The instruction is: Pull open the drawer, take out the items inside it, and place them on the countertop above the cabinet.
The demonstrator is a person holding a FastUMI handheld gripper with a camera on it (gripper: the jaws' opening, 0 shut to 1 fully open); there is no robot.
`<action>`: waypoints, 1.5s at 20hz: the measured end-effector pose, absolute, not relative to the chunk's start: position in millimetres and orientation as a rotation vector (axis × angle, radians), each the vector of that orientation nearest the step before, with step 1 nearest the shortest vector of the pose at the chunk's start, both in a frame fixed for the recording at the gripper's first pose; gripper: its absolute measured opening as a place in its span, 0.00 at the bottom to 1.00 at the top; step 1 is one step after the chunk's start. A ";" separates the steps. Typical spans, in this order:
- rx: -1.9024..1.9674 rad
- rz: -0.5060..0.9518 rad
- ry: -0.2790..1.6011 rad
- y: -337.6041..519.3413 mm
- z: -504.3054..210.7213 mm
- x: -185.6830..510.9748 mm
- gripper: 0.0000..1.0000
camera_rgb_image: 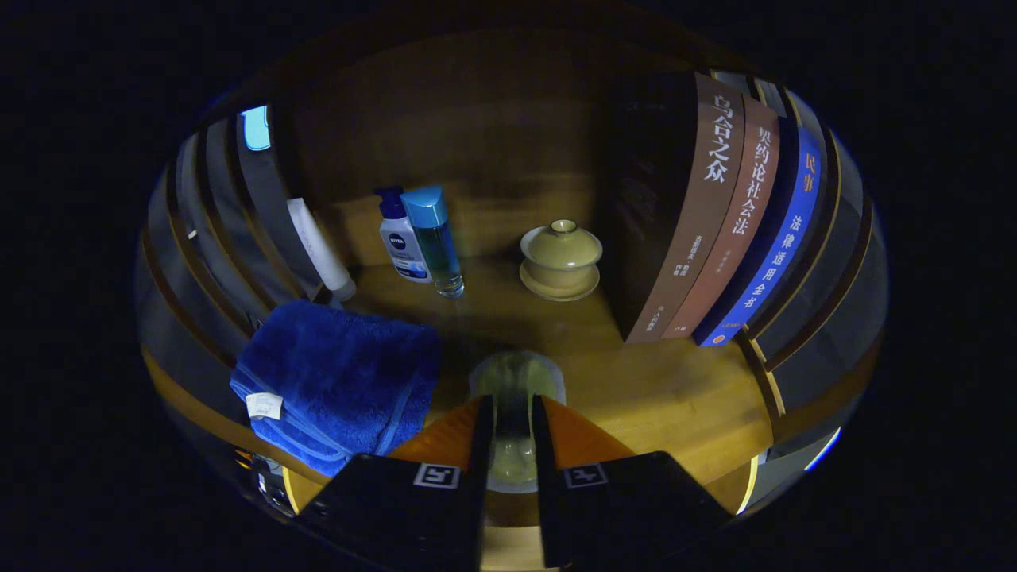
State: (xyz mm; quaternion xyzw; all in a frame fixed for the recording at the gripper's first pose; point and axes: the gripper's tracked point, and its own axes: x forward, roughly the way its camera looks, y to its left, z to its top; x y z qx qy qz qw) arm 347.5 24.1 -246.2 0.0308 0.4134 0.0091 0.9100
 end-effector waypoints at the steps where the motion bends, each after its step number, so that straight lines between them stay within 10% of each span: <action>1: 0.079 0.024 0.847 26.2 -244.7 347.0 0.55; 4: 0.091 0.028 0.808 25.0 -233.5 345.6 0.98; 20: 0.090 0.135 0.227 40.6 -121.4 144.7 1.00; 30: 0.101 0.092 0.155 27.8 -215.1 7.5 0.99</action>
